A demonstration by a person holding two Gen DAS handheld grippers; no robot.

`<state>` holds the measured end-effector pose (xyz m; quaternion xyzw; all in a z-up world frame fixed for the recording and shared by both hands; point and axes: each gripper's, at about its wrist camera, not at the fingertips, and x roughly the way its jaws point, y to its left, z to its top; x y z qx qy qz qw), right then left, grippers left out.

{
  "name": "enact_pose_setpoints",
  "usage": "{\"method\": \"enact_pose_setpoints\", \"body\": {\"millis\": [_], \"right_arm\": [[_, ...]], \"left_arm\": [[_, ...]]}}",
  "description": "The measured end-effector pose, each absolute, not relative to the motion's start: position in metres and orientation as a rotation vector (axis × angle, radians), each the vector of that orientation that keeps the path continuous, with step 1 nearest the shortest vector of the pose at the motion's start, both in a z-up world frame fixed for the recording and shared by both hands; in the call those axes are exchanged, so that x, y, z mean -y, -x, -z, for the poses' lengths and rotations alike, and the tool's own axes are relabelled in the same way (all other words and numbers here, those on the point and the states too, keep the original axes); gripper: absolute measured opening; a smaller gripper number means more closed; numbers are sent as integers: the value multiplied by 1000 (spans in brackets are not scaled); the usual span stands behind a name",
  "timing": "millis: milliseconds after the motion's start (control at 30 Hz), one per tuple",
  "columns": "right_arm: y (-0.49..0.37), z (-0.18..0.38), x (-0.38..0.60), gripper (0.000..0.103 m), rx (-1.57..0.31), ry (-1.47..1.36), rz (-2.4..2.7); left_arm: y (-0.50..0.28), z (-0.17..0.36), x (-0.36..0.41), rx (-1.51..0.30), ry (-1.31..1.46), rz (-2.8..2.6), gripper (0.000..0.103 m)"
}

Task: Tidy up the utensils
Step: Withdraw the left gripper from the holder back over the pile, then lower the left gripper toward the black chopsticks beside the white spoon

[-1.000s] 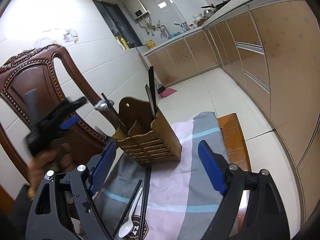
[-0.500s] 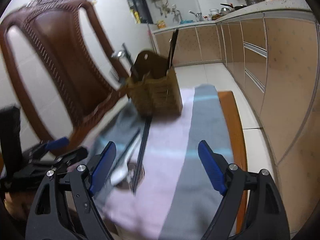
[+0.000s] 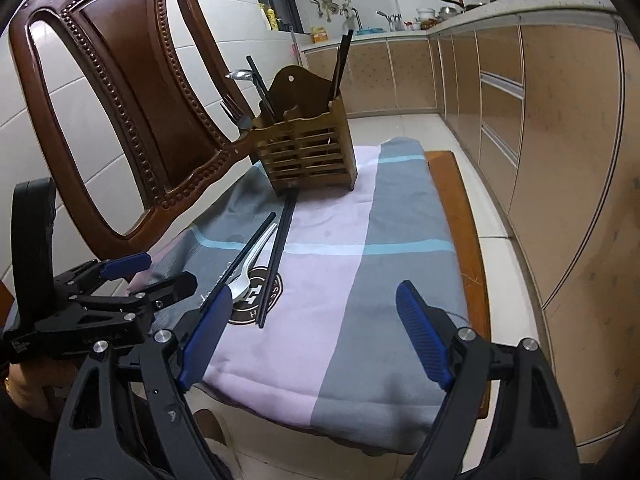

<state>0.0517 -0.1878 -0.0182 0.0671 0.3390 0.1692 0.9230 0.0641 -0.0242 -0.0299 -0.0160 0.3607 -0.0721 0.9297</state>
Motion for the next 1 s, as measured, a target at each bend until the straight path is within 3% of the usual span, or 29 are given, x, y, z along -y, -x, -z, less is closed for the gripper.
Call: {"method": "enact_pose_setpoints", "body": {"millis": [567, 700, 1000], "right_arm": [[-57, 20, 185, 82, -703, -139, -342], [-61, 22, 186, 82, -727, -163, -345], [-69, 27, 180, 82, -771, -187, -389]], "left_arm": [[-78, 37, 18, -787, 46, 134, 91], [-114, 32, 12, -854, 54, 123, 62], [-238, 64, 12, -1038, -18, 68, 33]]}}
